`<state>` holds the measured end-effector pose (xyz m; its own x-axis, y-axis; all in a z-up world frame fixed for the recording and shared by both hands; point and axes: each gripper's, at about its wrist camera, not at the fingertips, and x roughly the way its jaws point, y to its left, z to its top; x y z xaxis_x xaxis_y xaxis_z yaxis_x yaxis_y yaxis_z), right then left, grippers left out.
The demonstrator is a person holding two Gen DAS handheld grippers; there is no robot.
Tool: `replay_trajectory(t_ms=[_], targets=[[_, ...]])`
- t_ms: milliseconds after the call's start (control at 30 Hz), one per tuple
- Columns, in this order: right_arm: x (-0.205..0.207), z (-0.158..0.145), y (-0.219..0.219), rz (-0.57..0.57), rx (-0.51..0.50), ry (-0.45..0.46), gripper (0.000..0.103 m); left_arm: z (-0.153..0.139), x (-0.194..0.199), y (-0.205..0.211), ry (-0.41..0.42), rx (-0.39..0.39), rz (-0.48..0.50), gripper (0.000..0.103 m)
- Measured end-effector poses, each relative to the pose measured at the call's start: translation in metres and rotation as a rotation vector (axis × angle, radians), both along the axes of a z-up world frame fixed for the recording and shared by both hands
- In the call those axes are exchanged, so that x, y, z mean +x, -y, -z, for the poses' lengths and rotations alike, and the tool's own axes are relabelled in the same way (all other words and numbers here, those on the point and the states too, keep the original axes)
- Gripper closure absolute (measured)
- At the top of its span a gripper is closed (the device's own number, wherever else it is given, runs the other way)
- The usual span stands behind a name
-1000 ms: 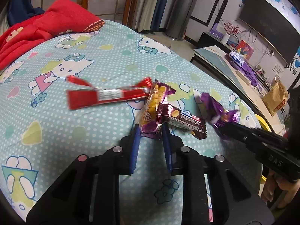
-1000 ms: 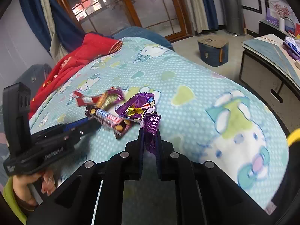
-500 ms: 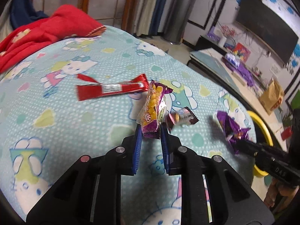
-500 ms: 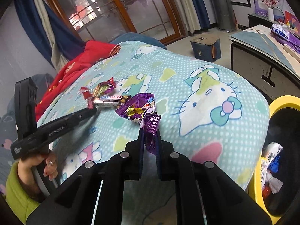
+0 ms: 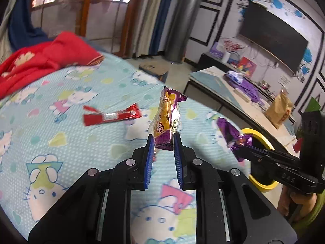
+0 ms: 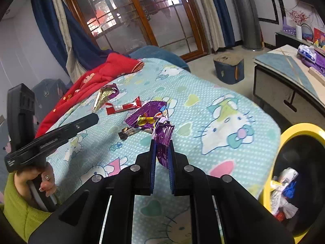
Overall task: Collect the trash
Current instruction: 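Carry the purple snack wrappers over the yellow bin with both tools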
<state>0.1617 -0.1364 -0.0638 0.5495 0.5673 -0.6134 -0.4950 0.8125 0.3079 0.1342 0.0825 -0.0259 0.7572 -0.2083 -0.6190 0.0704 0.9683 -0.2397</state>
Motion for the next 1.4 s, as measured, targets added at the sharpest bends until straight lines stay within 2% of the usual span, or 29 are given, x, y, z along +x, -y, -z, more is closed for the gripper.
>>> replay_trajectory(t_ms=[267, 433, 667, 1233, 1400], targets=[[-0.005, -0.013, 0.030, 0.064, -0.017, 0.045, 0.092, -0.009, -0.008, 0.048, 0.035, -0.003, 0.110, 0.090], [-0.010, -0.017, 0.056, 0.115, -0.036, 0.074, 0.092, -0.006, -0.011, 0.070, 0.038, -0.025, 0.165, 0.090], [-0.015, -0.017, 0.090, 0.185, -0.058, 0.092, 0.092, -0.001, -0.015, 0.109, 0.034, -0.007, 0.251, 0.090], [-0.017, 0.002, 0.175, 0.383, -0.069, 0.048, 0.092, 0.011, -0.016, 0.182, 0.019, 0.055, 0.419, 0.089], [-0.019, 0.012, 0.198, 0.434, -0.062, 0.026, 0.092, 0.021, -0.011, 0.206, -0.012, 0.065, 0.462, 0.089]])
